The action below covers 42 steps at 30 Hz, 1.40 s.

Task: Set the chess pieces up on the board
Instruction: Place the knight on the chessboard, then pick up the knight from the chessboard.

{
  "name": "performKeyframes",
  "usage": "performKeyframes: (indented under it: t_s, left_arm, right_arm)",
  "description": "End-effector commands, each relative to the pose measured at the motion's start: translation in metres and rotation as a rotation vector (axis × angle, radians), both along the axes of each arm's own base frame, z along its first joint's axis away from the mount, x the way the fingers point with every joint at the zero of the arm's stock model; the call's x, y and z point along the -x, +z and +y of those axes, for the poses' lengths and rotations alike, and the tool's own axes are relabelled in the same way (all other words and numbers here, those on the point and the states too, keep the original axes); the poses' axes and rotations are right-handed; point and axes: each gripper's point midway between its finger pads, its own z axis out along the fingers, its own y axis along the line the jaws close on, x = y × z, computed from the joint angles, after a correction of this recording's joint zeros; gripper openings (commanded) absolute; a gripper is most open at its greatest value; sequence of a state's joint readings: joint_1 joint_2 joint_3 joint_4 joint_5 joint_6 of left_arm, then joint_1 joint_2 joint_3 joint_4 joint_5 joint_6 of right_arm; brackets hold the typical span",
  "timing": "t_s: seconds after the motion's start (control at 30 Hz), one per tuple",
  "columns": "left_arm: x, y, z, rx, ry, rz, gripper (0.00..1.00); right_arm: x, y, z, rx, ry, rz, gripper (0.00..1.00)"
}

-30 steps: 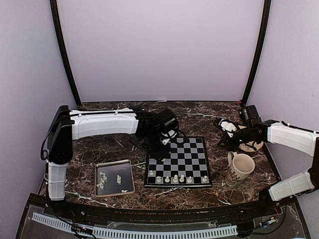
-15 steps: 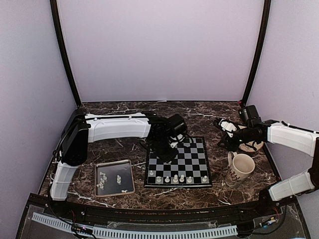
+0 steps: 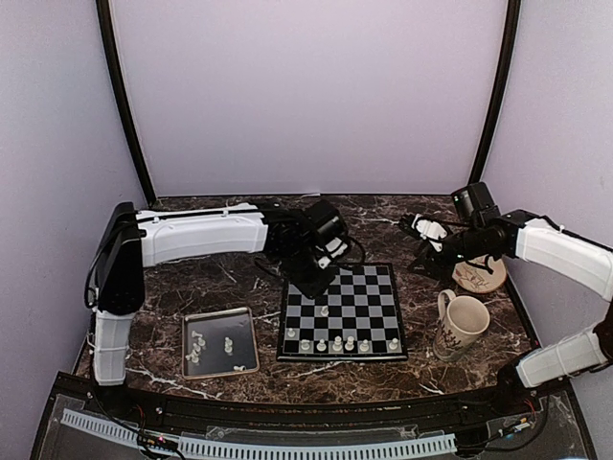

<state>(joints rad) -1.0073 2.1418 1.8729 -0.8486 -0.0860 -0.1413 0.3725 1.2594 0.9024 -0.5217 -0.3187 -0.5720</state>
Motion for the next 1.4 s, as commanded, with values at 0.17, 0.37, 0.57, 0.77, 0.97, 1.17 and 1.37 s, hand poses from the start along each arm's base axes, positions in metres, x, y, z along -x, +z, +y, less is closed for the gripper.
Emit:
performKeyframes:
  t_s: [0.17, 0.37, 0.57, 0.77, 0.97, 1.17, 1.37]
  left_arm:
    - [-0.05, 0.1, 0.061, 0.362, 0.033, -0.207, 0.28]
    - [-0.047, 0.154, 0.084, 0.607, 0.048, -0.365, 0.89]
    - [-0.054, 0.152, 0.113, 0.514, 0.173, -0.397, 0.99]
    - [-0.06, 0.162, 0.153, 0.472, 0.248, -0.622, 0.99]
    - [-0.058, 0.165, 0.172, 0.514, 0.288, -0.704, 0.99]
    - [-0.065, 0.155, 0.175, 0.517, 0.367, -0.621, 0.99]
    - [-0.084, 0.123, 0.187, 0.367, 0.444, -0.548, 0.99]
  right_arm:
    - [0.019, 0.011, 0.074, 0.018, 0.248, 0.061, 0.43]
    - [0.019, 0.006, 0.127, 0.064, 0.361, 0.103, 0.42]
    - [0.019, -0.014, 0.161, 0.115, 0.396, 0.141, 0.41]
    - [0.025, -0.04, 0.185, 0.165, 0.444, 0.186, 0.41]
    - [0.033, -0.063, 0.194, 0.221, 0.476, 0.251, 0.42]
    - [0.04, -0.077, 0.196, 0.255, 0.491, 0.29, 0.43]
    - [0.041, -0.086, 0.202, 0.259, 0.485, 0.311, 0.4]
